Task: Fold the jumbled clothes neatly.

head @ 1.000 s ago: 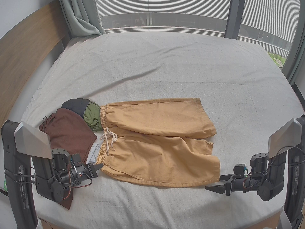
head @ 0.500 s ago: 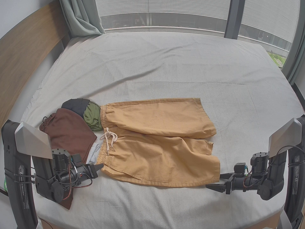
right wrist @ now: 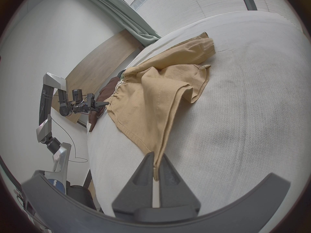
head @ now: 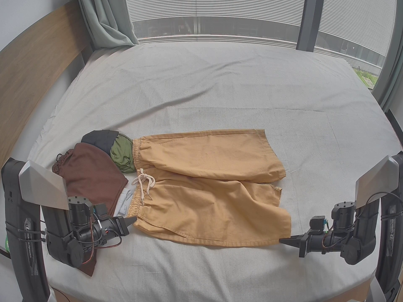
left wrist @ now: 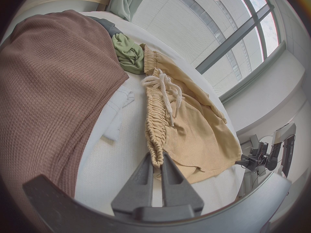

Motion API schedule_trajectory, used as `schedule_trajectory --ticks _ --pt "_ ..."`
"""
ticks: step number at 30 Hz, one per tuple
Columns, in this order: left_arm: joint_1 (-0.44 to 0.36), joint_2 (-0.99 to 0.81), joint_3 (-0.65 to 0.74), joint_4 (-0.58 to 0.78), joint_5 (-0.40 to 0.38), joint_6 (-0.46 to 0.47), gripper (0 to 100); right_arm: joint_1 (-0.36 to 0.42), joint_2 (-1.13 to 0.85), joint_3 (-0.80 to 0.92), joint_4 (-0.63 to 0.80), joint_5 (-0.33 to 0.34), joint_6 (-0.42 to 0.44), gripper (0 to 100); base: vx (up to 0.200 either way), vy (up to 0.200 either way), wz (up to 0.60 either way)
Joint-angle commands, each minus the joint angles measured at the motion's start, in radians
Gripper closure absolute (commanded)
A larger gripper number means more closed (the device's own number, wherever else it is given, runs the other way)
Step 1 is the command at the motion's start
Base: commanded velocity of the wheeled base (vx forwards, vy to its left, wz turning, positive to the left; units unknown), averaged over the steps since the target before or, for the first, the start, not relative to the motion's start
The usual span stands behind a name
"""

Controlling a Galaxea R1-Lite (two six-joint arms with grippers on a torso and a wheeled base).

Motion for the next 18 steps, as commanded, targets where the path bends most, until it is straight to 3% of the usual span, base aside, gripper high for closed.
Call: schedule_trajectory --ticks 1,9,18 --pt "0.001 -0.027 0.047 0.0 -0.009 -0.002 100 0.002 -0.011 0.044 -0.001 0.0 -0.002 100 0.0 0.0 0.0" --pt "0.04 -0.086 0.181 0.002 -0.138 0.003 100 -0.002 -0.025 0.112 0.001 0.0 -0.01 100 0.0 0.0 0.0" --pt "0.069 -0.059 0.205 0.003 -0.149 0.064 100 -0.019 -0.017 0.158 0.002 0.0 -0.039 100 0.0 0.0 0.0"
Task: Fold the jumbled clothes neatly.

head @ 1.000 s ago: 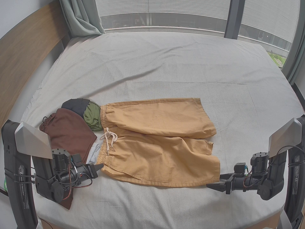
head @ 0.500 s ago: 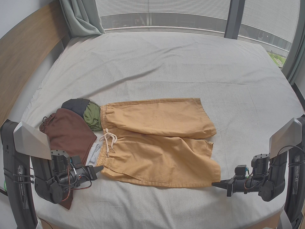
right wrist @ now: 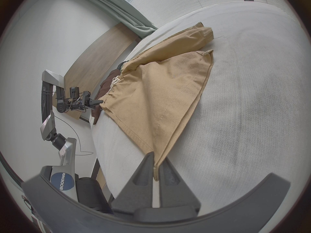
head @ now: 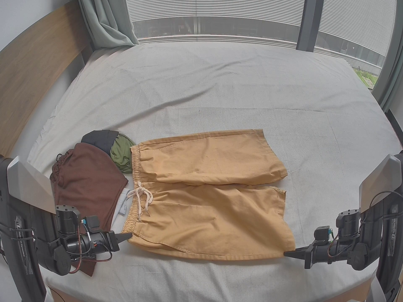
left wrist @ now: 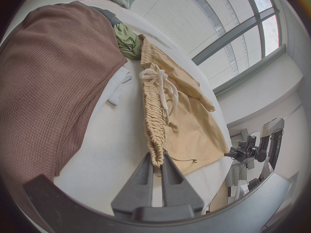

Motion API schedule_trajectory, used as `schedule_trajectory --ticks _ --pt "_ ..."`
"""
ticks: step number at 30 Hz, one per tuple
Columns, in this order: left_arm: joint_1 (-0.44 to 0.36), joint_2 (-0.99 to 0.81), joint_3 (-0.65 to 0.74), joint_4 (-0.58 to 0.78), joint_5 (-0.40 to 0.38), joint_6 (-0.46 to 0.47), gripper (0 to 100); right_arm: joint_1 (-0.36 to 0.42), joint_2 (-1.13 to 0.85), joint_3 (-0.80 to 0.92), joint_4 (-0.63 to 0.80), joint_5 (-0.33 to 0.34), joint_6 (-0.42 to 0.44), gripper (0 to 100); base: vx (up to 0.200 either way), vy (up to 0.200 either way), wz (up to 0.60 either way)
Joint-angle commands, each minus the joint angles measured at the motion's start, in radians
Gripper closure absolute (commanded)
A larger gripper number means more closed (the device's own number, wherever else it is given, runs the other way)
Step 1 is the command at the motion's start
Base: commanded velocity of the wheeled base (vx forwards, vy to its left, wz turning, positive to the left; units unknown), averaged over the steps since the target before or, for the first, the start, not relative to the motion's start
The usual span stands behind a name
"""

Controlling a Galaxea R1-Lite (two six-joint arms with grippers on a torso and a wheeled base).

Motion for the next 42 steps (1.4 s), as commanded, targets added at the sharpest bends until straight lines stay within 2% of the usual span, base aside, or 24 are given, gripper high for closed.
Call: schedule_trajectory --ticks 1,11,12,16,17,35,36,42 --pt "0.012 0.014 0.009 -0.001 0.001 0.011 100 -0.013 0.006 0.016 0.0 0.0 -0.008 100 0.0 0.0 0.0" --pt "0.006 0.053 0.005 -0.002 -0.001 0.07 100 -0.016 0.006 0.021 0.0 -0.002 -0.01 100 0.0 0.0 0.0" --pt "0.006 0.053 0.005 -0.002 -0.001 0.071 0 -0.016 0.006 0.021 0.0 -0.002 -0.01 100 0.0 0.0 0.0" --pt "0.006 0.053 -0.008 -0.002 -0.002 0.073 0 -0.013 0.006 0.021 0.0 -0.002 -0.01 100 0.0 0.0 0.0" --pt "0.004 0.051 -0.012 -0.002 -0.002 0.071 0 -0.011 0.006 0.018 -0.001 -0.002 -0.008 0 0.0 0.0 0.0" --pt "-0.025 0.056 -0.006 -0.002 0.002 0.076 0 -0.008 0.006 0.01 -0.001 0.0 -0.03 0 0.0 0.0 0.0" --pt "-0.025 0.056 -0.009 -0.002 0.002 0.076 100 -0.008 0.006 0.01 -0.001 0.0 -0.03 0 0.0 0.0 0.0" --pt "-0.024 0.067 -0.024 -0.002 0.005 0.076 100 -0.007 0.006 -0.001 -0.001 0.0 -0.028 0 0.0 0.0 0.0"
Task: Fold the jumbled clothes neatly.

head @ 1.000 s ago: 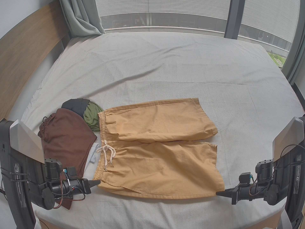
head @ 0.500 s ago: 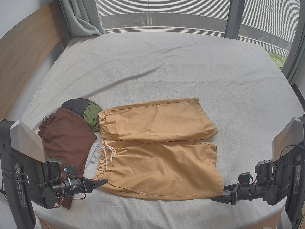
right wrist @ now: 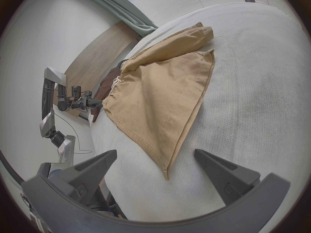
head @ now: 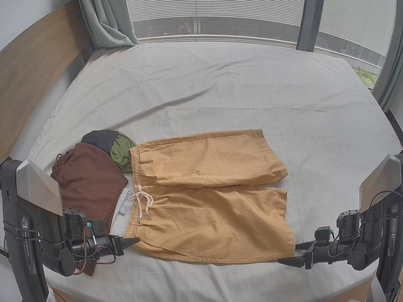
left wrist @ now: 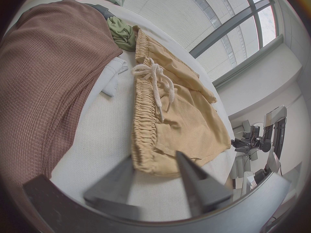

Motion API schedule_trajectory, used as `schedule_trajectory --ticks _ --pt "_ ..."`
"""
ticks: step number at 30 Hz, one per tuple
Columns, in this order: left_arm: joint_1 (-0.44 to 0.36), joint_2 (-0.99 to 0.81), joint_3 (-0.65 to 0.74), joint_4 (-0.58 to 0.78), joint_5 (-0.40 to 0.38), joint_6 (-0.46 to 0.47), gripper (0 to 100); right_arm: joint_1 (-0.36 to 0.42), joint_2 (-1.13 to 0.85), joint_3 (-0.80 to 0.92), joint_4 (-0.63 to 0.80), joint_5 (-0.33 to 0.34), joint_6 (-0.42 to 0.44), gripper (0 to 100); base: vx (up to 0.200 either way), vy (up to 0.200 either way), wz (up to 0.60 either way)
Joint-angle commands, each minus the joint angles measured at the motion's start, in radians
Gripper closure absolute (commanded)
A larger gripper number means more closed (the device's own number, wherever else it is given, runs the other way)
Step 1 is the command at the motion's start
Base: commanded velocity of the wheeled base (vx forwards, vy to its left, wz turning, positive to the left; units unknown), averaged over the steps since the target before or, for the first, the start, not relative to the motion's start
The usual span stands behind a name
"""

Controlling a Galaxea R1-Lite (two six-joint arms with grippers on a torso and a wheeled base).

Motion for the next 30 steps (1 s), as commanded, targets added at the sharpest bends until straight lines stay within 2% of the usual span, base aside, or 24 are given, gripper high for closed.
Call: schedule_trajectory --ticks 1,24,25,30 --pt "0.0 0.008 -0.005 -0.001 -0.001 0.0 100 0.002 0.002 -0.009 0.001 0.0 0.001 0 0.0 0.0 0.0" --pt "-0.008 0.009 -0.018 -0.001 -0.005 -0.003 100 0.022 0.003 -0.026 0.001 0.0 0.002 0 0.0 0.0 0.0" --pt "-0.008 0.009 -0.018 -0.001 -0.005 -0.003 100 0.022 0.003 -0.026 0.001 0.0 0.002 100 0.0 0.0 0.0" --pt "-0.006 0.011 -0.018 -0.001 -0.005 -0.003 100 0.023 0.005 -0.011 0.001 -0.001 0.002 100 0.0 0.0 0.0"
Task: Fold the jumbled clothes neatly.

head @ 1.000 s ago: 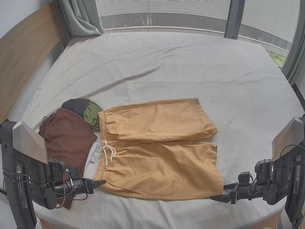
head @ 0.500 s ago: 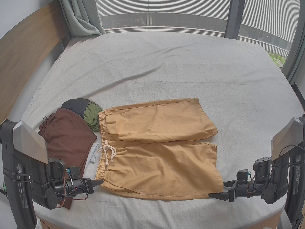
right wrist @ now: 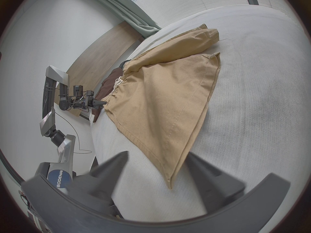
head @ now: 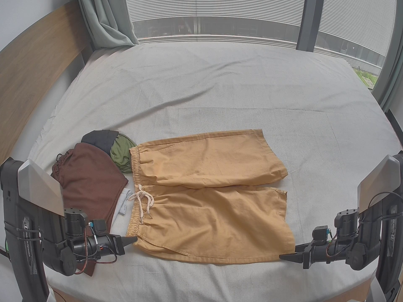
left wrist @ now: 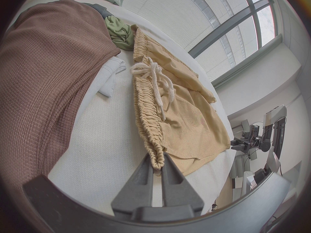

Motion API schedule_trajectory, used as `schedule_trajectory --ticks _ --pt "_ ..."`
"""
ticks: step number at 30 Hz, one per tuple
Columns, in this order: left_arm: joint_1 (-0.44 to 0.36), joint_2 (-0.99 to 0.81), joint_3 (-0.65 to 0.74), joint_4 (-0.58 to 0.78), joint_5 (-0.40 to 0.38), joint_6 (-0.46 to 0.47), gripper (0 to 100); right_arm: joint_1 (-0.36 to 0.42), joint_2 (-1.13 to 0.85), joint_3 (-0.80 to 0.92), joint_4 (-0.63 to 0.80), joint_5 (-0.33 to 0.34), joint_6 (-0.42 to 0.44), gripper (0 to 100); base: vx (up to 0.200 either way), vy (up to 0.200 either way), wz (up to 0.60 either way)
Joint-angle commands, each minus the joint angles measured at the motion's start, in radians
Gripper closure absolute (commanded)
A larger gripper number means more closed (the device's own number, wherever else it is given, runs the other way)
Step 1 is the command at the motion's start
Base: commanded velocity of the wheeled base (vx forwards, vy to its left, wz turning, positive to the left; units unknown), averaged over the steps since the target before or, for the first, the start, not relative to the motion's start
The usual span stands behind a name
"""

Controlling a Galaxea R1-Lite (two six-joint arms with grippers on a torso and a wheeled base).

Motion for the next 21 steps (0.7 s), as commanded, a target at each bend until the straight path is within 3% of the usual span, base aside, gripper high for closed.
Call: schedule_trajectory --ticks 1,11,16,21 --pt "0.001 0.002 -0.001 -0.001 0.0 0.0 100 0.004 0.003 0.01 0.0 -0.001 0.0 100 0.0 0.0 0.0" --pt "0.006 -0.009 0.016 -0.002 -0.011 0.0 100 0.004 0.002 0.026 0.0 0.001 -0.002 100 0.0 0.0 0.0" --pt "0.041 -0.014 0.053 -0.001 -0.067 0.004 100 -0.001 -0.006 0.066 -0.002 0.001 -0.006 100 0.0 0.0 0.0" --pt "0.075 -0.011 0.113 -0.001 -0.133 0.096 100 -0.001 -0.006 0.075 0.0 0.002 -0.02 100 0.0 0.0 0.0"
